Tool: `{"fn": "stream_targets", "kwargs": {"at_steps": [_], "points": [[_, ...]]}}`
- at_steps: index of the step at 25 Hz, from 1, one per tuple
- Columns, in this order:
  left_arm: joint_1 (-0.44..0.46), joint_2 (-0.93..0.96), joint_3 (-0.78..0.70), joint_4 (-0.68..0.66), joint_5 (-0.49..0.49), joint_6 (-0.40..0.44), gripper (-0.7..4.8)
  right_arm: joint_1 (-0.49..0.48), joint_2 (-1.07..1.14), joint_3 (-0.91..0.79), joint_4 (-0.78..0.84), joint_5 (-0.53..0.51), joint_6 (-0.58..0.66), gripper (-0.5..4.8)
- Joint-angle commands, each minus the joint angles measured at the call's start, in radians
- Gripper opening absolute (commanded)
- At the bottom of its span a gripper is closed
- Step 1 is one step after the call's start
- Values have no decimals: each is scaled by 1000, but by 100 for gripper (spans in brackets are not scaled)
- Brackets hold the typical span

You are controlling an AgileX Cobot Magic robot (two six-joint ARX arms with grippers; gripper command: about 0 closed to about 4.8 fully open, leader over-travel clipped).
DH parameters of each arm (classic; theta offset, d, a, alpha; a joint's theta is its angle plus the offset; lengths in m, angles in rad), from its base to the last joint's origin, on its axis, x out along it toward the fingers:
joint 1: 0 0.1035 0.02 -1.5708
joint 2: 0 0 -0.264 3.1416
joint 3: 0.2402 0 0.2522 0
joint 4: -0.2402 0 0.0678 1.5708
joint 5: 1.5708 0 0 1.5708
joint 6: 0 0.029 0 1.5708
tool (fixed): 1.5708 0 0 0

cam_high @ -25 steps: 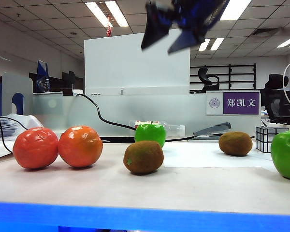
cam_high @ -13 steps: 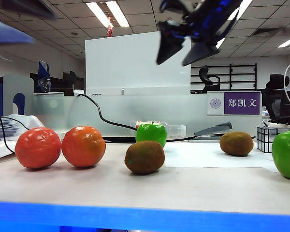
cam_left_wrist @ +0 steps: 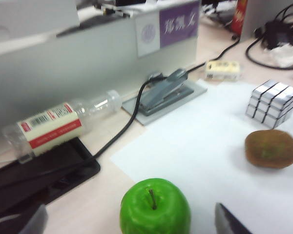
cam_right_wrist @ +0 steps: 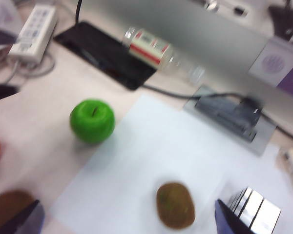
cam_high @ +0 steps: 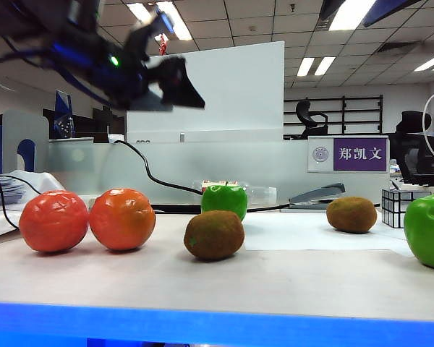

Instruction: Put the same fruits together.

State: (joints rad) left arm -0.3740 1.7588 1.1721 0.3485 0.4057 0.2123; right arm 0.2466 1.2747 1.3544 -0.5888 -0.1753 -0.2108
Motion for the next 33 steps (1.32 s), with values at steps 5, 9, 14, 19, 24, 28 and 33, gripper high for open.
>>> {"fn": "stream_targets", "kwargs": {"at_steps": [5,9,14,19,24,28,33], "points": [[-11,147,98,-24,2,16,479,2,-34,4,-131,18,-3,479],[-12,198,112,-23,21,20,479,2,-48,4,-162,19,-3,479],[-15,231,113,-18,65,20,479,2,-57,4,-162,20,-3,479],[-37,255,114,-4,67,55,479,2,-59,4,-154,19,-2,479],[-51,299,161,4,56,57,479,2,-59,4,-148,20,-2,479],[-55,336,212,-10,32,62,479,2,-60,4,-150,20,-2,479],[-56,370,275,-61,21,69,479,2,-60,4,-150,20,-2,479]]}}
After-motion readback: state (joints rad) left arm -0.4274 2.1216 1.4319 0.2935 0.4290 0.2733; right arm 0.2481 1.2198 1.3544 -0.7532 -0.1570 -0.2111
